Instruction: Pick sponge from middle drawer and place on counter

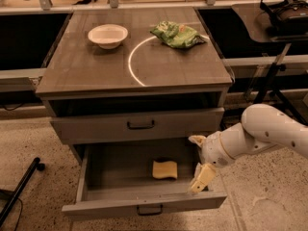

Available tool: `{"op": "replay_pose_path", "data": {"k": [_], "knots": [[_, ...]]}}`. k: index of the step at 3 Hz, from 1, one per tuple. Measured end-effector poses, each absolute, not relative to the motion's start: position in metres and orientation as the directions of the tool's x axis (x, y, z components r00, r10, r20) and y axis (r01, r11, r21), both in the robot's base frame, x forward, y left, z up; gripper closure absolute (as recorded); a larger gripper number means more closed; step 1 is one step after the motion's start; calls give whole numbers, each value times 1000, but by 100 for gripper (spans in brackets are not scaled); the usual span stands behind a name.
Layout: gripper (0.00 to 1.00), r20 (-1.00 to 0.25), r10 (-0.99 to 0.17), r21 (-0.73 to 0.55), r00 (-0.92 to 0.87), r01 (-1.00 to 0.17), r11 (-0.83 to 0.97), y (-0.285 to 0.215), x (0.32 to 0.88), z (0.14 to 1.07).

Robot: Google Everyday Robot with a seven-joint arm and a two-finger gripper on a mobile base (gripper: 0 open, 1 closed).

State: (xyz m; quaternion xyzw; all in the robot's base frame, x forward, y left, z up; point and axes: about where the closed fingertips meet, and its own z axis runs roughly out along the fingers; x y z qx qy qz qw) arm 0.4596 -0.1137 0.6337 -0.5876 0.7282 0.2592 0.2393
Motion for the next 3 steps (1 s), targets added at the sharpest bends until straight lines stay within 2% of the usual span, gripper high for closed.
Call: {"op": "replay_pose_path", "data": {"k": [2, 3], "knots": [[0, -642, -723, 151, -254, -967, 206, -115, 492, 548], [0, -642, -723, 151, -254, -967, 206, -115, 492, 548]]}}
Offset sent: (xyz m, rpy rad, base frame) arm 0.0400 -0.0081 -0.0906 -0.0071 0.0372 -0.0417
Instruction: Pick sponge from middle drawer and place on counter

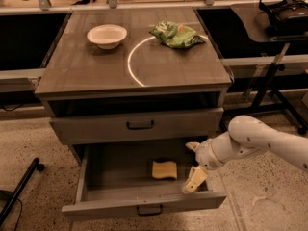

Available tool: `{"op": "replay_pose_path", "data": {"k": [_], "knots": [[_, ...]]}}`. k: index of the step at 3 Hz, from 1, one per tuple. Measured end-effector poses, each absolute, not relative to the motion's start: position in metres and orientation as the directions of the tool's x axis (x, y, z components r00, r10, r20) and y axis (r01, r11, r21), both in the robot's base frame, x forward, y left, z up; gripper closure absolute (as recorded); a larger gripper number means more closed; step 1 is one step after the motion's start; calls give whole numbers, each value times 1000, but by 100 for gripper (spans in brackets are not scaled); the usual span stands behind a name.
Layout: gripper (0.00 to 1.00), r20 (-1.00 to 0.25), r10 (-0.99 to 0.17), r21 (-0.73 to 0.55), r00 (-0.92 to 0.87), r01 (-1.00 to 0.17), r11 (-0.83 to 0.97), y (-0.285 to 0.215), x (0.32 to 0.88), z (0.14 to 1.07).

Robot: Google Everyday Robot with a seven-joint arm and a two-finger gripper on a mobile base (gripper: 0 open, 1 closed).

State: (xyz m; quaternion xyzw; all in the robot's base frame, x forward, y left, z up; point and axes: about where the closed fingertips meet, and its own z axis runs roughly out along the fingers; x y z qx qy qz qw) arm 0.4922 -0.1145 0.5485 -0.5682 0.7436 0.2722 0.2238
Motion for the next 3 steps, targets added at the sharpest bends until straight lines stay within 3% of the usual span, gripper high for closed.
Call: {"op": "replay_pose_path", "data": {"k": [3], "knots": [[0, -668, -706, 99, -235, -969, 228, -105, 519, 497]]}}
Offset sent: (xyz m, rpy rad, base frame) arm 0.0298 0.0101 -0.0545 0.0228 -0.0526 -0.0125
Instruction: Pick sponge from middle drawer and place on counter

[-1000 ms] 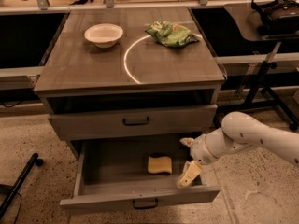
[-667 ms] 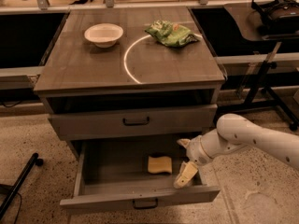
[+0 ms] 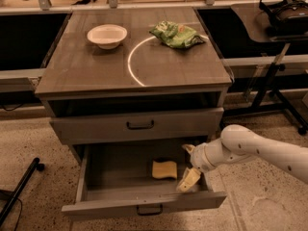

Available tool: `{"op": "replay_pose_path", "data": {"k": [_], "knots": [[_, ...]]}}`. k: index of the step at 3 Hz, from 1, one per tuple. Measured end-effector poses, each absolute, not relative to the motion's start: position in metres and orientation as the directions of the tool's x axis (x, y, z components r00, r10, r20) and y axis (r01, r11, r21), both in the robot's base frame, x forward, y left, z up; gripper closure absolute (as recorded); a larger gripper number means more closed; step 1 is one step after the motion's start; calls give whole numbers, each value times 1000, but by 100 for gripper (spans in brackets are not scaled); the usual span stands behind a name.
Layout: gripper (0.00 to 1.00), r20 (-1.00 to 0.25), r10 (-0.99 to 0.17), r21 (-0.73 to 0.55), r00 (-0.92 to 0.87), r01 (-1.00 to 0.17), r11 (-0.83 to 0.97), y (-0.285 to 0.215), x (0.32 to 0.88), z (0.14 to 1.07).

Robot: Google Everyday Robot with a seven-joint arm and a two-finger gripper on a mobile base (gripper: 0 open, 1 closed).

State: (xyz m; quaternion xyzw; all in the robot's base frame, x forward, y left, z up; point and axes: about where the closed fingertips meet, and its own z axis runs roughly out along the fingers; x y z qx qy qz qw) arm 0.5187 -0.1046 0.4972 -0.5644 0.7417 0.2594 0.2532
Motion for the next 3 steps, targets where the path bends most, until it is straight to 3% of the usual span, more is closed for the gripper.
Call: {"op": "replay_pose_path", "data": {"k": [3], "knots": [[0, -674, -679, 60, -293, -937, 344, -103, 559, 448]]}}
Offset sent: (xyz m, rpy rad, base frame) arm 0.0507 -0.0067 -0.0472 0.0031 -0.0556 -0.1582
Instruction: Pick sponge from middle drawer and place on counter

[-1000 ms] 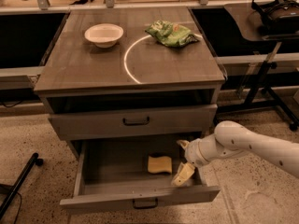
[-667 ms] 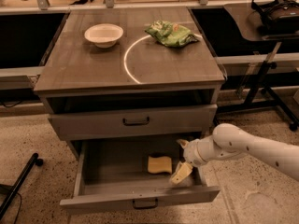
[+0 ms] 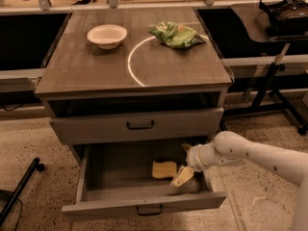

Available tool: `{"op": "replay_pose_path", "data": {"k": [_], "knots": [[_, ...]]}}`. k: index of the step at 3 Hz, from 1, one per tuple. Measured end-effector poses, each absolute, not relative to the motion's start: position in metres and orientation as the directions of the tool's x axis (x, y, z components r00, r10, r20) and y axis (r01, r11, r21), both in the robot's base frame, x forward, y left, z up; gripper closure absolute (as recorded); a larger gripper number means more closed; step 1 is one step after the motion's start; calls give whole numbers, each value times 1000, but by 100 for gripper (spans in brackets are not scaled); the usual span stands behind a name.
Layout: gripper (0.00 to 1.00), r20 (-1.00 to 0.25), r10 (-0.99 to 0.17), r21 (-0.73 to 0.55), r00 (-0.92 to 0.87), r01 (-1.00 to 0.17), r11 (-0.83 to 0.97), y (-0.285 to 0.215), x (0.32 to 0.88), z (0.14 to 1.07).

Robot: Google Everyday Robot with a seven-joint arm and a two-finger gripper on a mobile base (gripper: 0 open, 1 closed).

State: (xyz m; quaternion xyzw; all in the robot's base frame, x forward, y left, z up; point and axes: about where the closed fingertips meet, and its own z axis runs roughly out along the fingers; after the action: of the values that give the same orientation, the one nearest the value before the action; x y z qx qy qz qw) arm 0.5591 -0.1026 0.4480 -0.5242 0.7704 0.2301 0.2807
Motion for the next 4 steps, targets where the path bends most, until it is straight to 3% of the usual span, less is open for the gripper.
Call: {"op": "replay_pose_path", "data": {"k": [4], "knots": [[0, -614, -733, 54, -293, -942, 331, -69, 575, 388]]}}
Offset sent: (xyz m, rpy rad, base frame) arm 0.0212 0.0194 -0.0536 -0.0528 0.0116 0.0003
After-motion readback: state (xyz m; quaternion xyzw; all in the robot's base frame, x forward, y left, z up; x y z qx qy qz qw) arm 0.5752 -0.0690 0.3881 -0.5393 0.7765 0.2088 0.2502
